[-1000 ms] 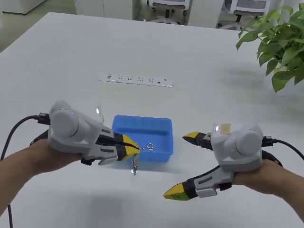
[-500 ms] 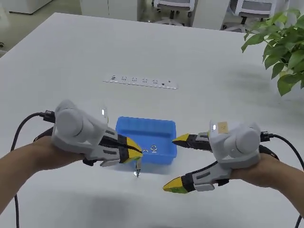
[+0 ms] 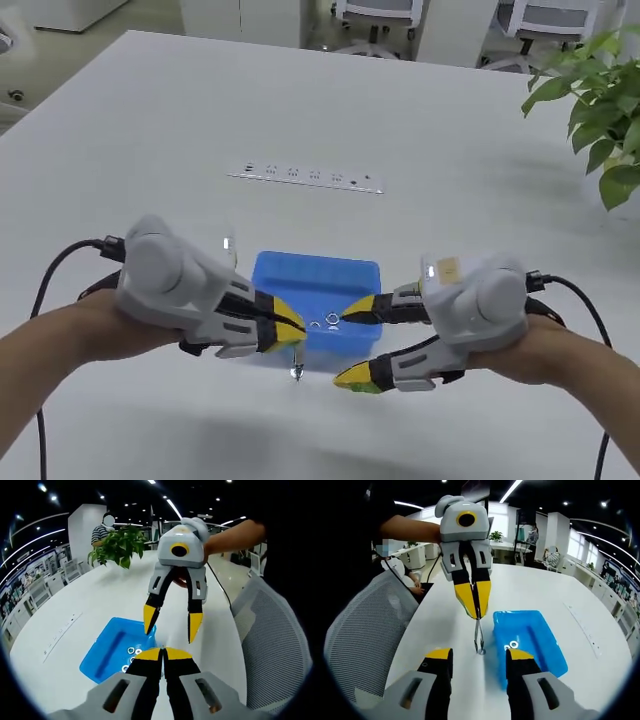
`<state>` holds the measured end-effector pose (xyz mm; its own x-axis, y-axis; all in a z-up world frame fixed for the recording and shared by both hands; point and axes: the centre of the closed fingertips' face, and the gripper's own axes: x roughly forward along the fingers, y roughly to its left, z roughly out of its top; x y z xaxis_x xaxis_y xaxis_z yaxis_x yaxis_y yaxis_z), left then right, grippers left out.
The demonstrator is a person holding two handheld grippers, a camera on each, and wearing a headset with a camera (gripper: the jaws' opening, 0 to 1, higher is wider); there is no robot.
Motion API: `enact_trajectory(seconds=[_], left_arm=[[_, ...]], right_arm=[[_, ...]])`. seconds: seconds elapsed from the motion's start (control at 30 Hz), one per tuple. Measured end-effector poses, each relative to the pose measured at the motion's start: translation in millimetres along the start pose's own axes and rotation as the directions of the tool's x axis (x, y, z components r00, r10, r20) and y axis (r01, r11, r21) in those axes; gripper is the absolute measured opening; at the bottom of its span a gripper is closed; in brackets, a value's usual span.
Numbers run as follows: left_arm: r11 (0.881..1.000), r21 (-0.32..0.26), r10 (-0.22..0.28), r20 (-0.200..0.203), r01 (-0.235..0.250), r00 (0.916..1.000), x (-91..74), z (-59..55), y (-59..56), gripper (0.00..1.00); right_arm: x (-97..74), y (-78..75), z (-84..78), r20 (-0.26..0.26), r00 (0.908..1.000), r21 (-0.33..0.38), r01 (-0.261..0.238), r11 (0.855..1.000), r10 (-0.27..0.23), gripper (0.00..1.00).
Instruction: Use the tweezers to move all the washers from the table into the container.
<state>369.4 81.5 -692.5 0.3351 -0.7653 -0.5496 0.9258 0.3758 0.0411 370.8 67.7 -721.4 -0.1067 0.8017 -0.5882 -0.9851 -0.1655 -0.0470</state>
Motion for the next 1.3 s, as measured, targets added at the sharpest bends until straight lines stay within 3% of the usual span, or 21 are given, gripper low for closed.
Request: enact_trajectory(seconds=[0.67,1.0,1.3], left_arm=[[1.0,0.012,-0.021,-0.015,0.021,0.9997,-1.3,1.0,2.3,0.05],[1.0,0.007,-0.016,-0.015,0.016,0.9998,-1.8,1.2,3.6,0.05],[1.0,0.003,-0.014,-0.014,0.014,0.9998,0.0,-1.2,5.1,0.05]], right_arm=[[40.5,-2.6,13.4,-0.034,0.9939,-0.105,-0.108,0.989,0.105,0.16],[46.0,0.7,10.3,-0.067,0.9871,-0.13,-0.153,0.98,0.146,0.09],[46.7,0.7,7.9,-0.077,0.9864,-0.127,-0.154,0.98,0.145,0.07]])
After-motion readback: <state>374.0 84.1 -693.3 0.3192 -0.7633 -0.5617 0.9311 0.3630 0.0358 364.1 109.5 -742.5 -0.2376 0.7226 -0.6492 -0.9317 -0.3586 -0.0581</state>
